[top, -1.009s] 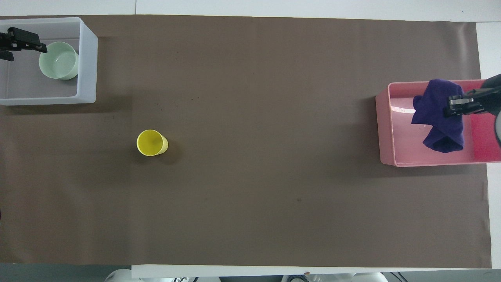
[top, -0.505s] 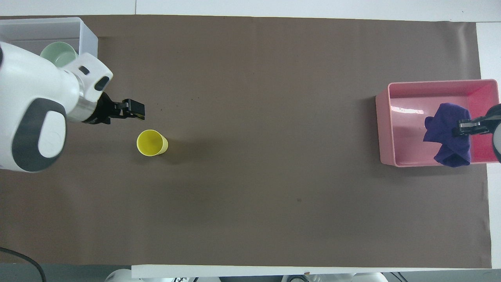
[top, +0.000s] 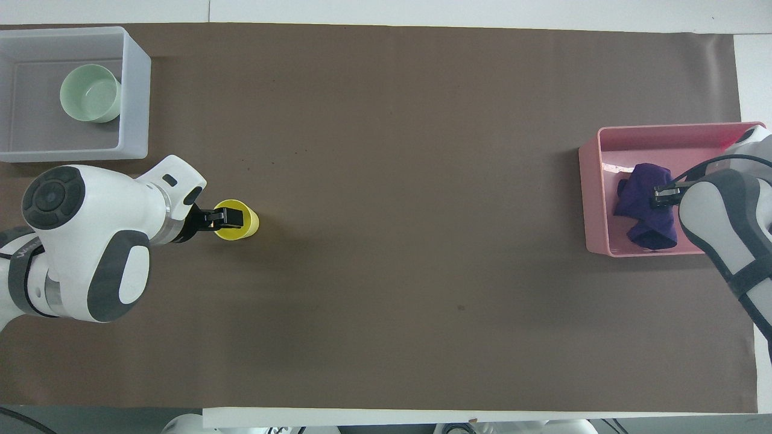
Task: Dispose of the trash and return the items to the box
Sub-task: 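Reach the left gripper to the yellow cup and grasp its rim, then carry the yellow cup with the left gripper into the white bin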
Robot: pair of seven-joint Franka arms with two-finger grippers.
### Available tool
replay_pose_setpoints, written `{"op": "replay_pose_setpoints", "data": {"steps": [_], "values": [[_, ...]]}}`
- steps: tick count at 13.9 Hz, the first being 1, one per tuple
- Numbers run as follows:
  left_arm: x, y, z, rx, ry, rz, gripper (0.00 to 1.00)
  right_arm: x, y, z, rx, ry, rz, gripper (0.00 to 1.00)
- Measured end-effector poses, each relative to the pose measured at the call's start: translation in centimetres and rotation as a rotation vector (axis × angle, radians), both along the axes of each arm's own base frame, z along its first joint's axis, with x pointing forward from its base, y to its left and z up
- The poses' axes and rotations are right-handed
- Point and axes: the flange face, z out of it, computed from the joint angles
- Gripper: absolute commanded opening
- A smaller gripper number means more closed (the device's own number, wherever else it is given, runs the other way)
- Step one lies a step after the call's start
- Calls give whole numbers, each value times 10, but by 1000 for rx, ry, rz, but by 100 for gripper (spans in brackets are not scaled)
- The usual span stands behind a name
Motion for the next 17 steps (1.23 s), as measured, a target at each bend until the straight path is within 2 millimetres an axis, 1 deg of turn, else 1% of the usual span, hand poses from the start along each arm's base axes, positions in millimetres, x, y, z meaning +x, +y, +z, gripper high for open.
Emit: {"op": "replay_pose_setpoints", "data": {"steps": [1,2,3,5,6,7,8,9,10,11,12,13,14,15,16,17], "values": [[1,4,-4,-2,-11,9,2,2,0,4,-2,-9,0,99],[3,7,-8,-3,-23,19,0,6,-1,11,-5,-22,2,99],[6,13,-13,-3,-32,33,0,11,0,22,-6,-29,5,99],[13,23,-21,-4,-49,56,0,20,10,55,0,-36,22,99],[15,25,-23,-4,-53,61,0,25,21,75,5,-38,41,99],[16,24,-24,-4,-57,62,0,30,37,94,9,-38,53,99],[16,24,-23,-5,-59,68,0,34,54,109,11,-38,53,99],[19,22,-17,-13,-68,85,0,38,71,122,12,-37,55,99],[23,18,-6,-20,-80,104,0,42,87,136,15,-31,62,99],[31,17,9,-26,-81,122,0,43,97,152,17,-21,68,99],[43,19,36,-31,-73,137,0,43,100,170,18,-10,71,99],[59,26,71,-37,-68,158,0,42,100,182,20,1,71,99],[76,41,108,-40,-61,183,0,40,99,191,21,18,71,99],[92,61,145,-37,-57,206,0,37,100,199,24,45,72,99],[108,83,175,-23,-67,219,0,33,101,209,26,68,75,99],[125,107,195,2,-93,237,0,27,105,220,26,82,81,100]]}}
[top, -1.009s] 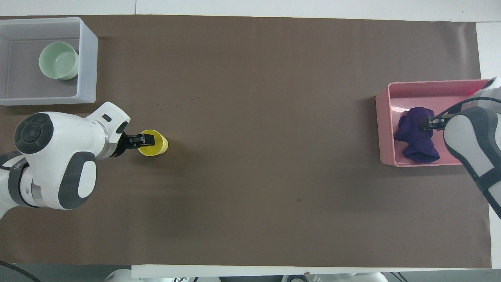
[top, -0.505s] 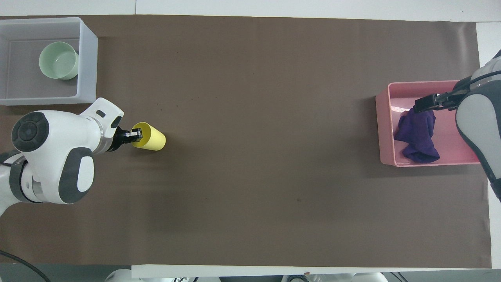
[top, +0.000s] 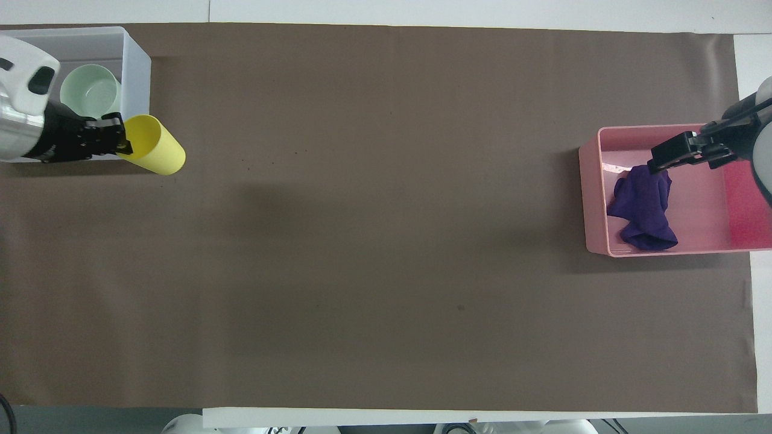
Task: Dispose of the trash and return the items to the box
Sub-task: 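Carry the yellow cup with the left gripper into the white bin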
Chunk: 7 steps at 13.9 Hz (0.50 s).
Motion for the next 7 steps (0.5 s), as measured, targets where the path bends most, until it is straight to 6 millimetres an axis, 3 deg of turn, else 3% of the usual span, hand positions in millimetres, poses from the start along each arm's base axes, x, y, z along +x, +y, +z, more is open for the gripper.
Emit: {"op": "replay_pose_setpoints", "data": {"steps": [1,3,5,7], "values": [[19,28,6,23,-26,23,0,-8,5,13,-2,5,8,100],[51,87,-14,50,-81,37,0,-26,13,34,-8,15,19,100],[78,136,-68,74,-116,43,0,-38,25,43,-13,22,38,99],[99,151,-122,86,-138,50,0,-43,32,45,-16,20,50,100]]}}
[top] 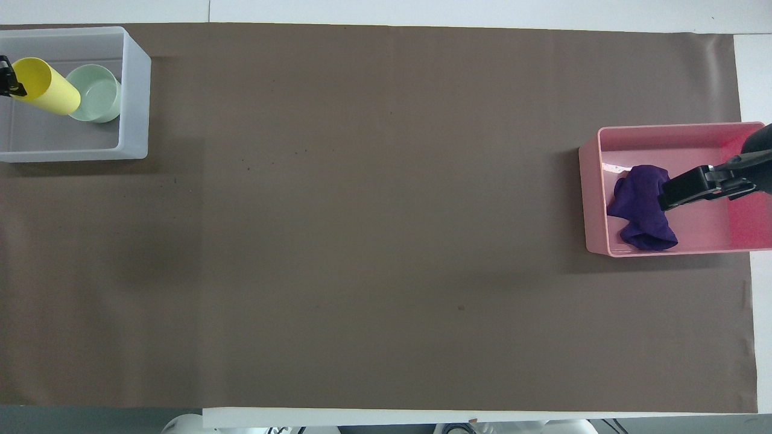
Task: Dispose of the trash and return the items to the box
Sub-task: 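Carry the yellow cup with the left gripper into the white bin, then release the cup and draw the left gripper back from the bin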
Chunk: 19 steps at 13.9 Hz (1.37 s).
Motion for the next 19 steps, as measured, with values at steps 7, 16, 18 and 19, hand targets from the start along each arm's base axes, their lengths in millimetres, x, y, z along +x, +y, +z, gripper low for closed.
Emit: {"op": "replay_pose_setpoints", "data": {"steps": [7,16,18,19], "values": [[16,-6,-68,7,-39,-7,100,-10,-5,5,-3,11,-12,100],[-70,-53,79,-38,215,-126,100,-10,-6,4,-3,14,-14,100],[-101,-85,115,-41,263,-183,100,-10,-6,4,-3,15,-14,100],[-114,-103,132,-34,274,-215,100,-10,-6,4,-3,14,-14,100]]}}
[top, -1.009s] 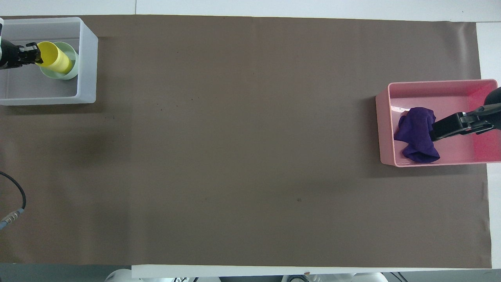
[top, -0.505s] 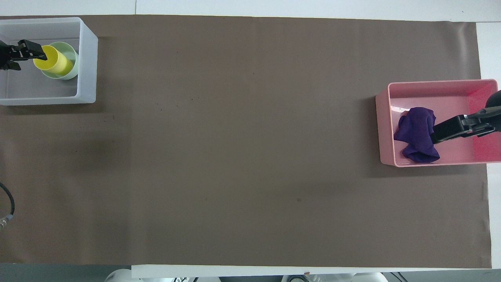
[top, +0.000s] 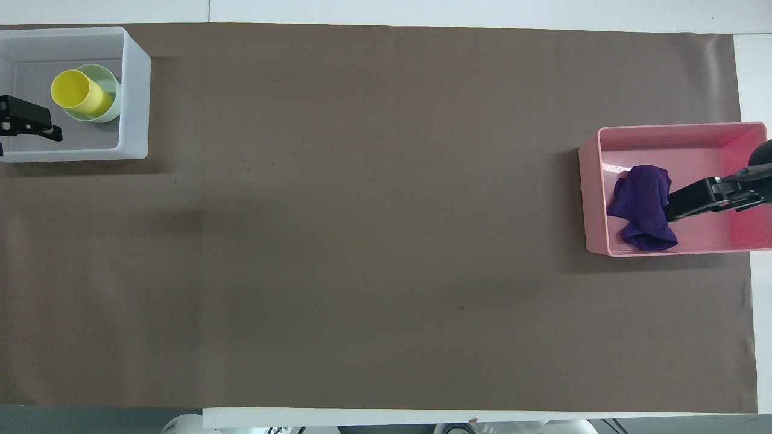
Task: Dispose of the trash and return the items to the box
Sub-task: 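Release the cup and draw the left gripper back from the bin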
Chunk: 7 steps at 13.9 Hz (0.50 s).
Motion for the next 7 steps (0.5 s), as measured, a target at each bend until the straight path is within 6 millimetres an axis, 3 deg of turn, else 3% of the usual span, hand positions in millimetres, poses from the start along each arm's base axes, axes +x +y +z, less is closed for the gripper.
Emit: {"op": "replay_pose_setpoints", "data": {"steps": [3,5,7], "values": [[-28,-37,31,32,26,-91,100,1,0,1,0,-9,0,100],[-29,-53,44,36,-2,-120,100,3,0,1,-1,-23,1,100],[-23,-56,52,35,-23,-126,100,5,0,2,-1,-42,0,100]]}}
